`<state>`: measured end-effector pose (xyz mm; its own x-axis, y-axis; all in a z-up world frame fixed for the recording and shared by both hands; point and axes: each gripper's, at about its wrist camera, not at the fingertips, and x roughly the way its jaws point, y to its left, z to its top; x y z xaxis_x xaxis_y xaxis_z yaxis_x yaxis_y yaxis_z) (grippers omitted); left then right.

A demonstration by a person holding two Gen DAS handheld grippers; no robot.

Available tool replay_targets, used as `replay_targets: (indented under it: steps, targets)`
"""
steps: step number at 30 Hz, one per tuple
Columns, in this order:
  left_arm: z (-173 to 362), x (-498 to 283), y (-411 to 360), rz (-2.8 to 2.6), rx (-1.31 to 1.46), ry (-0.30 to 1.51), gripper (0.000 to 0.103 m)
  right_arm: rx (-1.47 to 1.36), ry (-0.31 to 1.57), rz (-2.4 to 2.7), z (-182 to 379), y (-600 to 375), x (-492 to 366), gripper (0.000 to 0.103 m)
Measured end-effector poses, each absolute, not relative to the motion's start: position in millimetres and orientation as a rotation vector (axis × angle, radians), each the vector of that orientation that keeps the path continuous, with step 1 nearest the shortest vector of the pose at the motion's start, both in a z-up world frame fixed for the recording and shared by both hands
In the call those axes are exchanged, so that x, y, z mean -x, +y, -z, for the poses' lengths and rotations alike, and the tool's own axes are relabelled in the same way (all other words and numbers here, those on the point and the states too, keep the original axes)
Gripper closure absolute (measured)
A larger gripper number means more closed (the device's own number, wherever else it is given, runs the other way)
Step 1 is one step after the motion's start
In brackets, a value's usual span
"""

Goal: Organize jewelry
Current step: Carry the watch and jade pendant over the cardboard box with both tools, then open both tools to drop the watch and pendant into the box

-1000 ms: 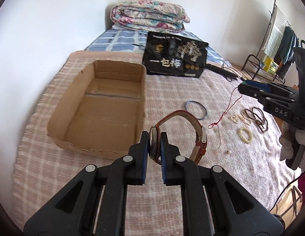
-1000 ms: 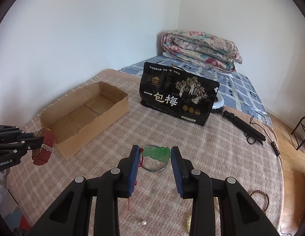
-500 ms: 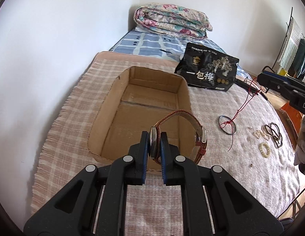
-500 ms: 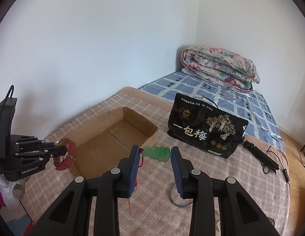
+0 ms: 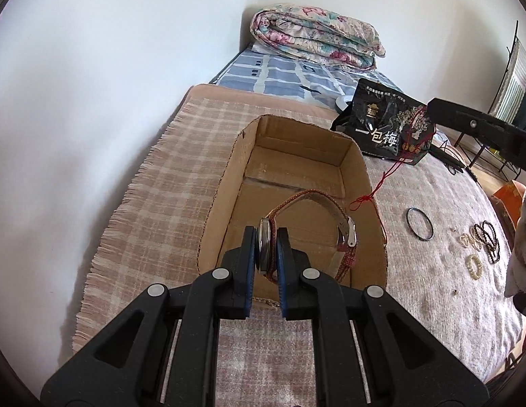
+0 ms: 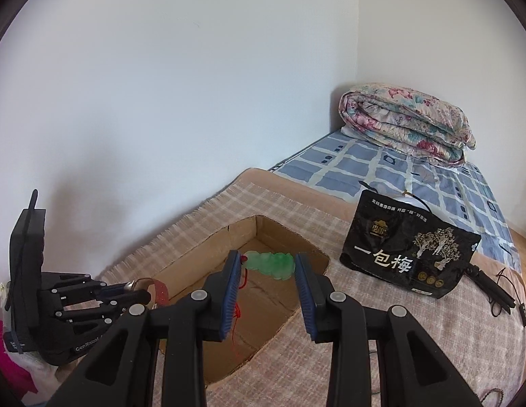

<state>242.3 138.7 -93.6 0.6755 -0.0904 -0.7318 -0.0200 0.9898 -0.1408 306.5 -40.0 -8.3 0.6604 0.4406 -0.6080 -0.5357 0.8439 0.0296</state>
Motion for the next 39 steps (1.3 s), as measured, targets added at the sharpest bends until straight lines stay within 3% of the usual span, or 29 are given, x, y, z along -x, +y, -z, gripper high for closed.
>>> replay_targets:
  steps: [17,28,30,32,33,39]
  targets:
    - [123,-262,145,0.023,0.124,0.886,0.094,0.134,0.796,-0.545,88,-21,-331,0.070]
    - [127,-266,145,-0.003,0.123,0.892,0.094,0.125,0.830,-0.510,105,-27,-341,0.068]
    - [126,-267,147,-0.005,0.137,0.891,0.091,0.124,0.826,-0.506,103,-28,-341,0.058]
    - [123,-267,148,0.000,0.150,0.882,0.079,0.127,0.808,-0.498,99,-29,-339,0.038]
    - [121,-266,148,-0.003,0.148,0.874,0.071,0.126,0.798,-0.497,97,-29,-338,0.036]
    - [108,-259,142,-0.006,0.129,0.838,0.071,0.116,0.774,-0.496,85,-35,-333,0.036]
